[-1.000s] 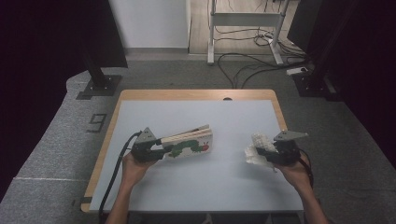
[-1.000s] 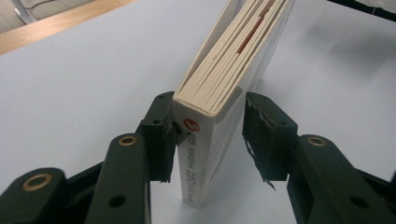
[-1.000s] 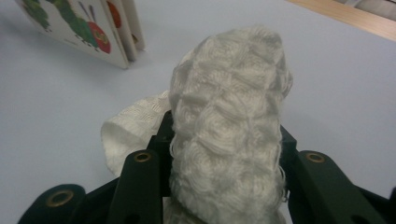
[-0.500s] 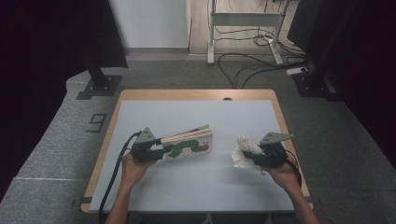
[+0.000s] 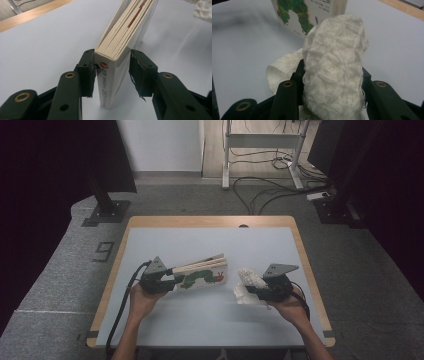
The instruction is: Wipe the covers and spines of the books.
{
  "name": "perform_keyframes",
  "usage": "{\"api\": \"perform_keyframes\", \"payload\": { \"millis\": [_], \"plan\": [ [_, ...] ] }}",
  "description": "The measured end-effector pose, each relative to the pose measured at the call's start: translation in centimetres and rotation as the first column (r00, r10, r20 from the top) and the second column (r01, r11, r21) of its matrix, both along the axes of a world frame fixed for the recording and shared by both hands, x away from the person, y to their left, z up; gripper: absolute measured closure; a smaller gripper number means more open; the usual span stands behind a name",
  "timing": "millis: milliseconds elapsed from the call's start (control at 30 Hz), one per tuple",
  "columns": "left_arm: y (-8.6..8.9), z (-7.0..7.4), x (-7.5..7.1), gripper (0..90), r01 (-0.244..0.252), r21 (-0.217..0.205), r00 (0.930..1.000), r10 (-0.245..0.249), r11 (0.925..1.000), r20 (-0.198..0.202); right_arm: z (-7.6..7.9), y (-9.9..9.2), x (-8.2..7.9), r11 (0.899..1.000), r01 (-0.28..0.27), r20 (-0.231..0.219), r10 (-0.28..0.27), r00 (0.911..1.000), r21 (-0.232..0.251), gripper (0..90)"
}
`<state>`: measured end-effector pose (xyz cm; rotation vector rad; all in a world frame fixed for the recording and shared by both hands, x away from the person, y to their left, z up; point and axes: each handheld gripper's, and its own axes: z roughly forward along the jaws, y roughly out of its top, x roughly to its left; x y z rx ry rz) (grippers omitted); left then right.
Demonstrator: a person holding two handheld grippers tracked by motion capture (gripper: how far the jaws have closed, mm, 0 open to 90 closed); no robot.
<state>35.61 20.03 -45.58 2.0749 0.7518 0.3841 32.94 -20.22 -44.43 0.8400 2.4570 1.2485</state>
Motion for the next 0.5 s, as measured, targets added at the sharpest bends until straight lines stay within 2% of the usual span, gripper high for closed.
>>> {"api": "perform_keyframes", "payload": {
  "millis": [200,500],
  "plan": [
    [0.0,0.0,0.0,58.8,0.002,-0.001,1.0000,-0.002,1.0000,0.004,0.0,1.4,0.0,0.999,-0.032,0.000,0.032,0.9995,0.000,58.1],
    [0.1,0.1,0.0,60.3,0.005,-0.003,1.0000,-0.005,1.0000,-0.001,0.1,4.4,-0.1,0.994,-0.109,0.001,0.109,0.9941,-0.004,58.0]
  ]
}}
